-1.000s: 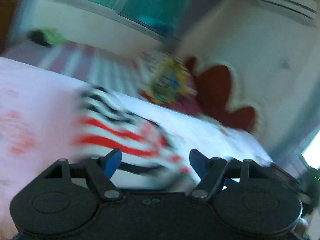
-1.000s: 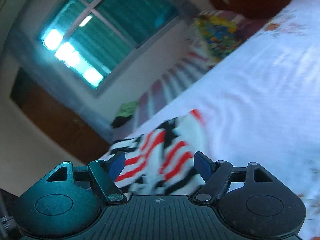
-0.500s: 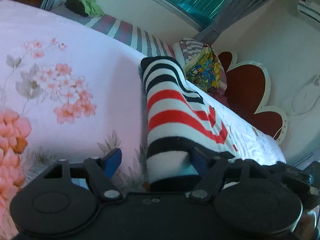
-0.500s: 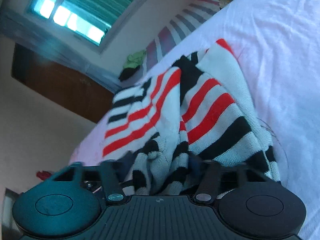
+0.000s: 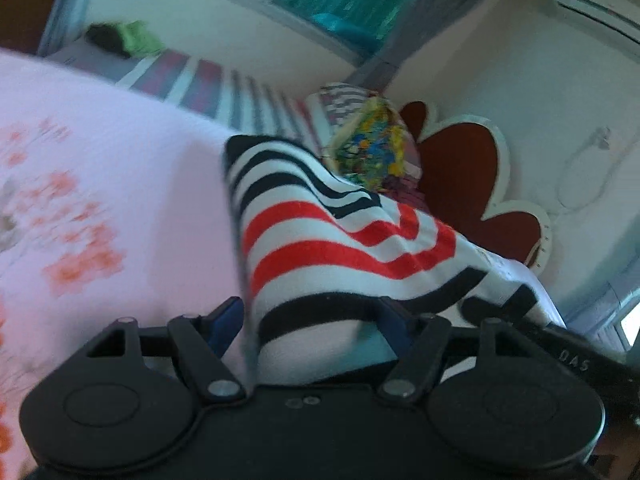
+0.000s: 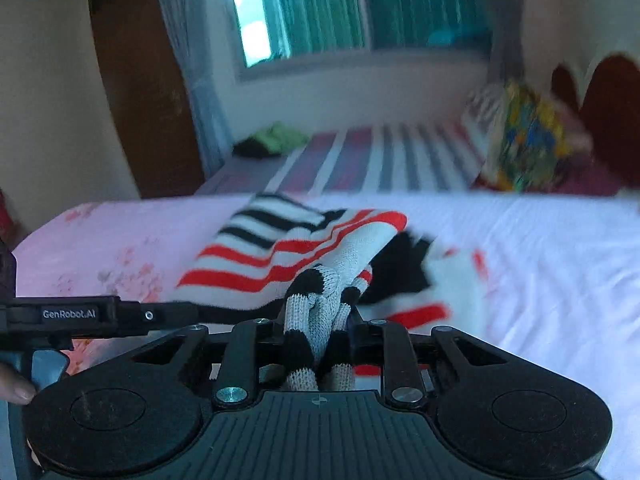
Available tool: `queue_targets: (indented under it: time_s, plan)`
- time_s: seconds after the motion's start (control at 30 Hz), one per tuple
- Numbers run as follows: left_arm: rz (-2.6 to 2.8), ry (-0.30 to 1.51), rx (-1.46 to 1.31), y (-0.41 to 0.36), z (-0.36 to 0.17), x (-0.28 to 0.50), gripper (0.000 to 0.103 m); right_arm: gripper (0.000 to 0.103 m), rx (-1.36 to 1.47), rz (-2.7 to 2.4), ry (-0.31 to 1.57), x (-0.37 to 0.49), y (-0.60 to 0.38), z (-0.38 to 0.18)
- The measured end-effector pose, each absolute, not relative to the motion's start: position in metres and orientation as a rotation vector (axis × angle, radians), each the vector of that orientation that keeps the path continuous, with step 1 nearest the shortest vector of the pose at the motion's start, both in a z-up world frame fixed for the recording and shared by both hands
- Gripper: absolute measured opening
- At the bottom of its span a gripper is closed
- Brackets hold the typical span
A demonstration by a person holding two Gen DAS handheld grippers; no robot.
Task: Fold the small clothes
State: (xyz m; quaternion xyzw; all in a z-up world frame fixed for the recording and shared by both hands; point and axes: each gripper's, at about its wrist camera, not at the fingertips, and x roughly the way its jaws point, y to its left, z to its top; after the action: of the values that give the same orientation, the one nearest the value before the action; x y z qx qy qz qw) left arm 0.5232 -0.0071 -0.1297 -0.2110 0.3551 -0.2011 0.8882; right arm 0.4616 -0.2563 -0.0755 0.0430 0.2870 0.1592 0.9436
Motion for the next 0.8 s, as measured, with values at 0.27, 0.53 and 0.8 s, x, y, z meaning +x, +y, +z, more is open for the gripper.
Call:
queue_targets:
  time_s: [0.27, 0.53, 0.8]
  plan:
    - [-0.393, 0.779, -0.124, -0.073, -0.137, 0.527, 0.074, 0.023, 0.215, 0.241, 0.724, 0.464, -0.3, -0.141]
    - [-0.409, 0.723, -0.2, -0.049, -0.12, 0.527, 0.071, 0.039, 0.305, 0.178, 0.632, 0.455, -0.328, -0.109]
    - [-0.38, 0.788, -0.208, -0.045, -0.124, 0.58, 0.071, 0.039, 0.5, 0.189, 0.714, 0.539, -0.36, -0.105]
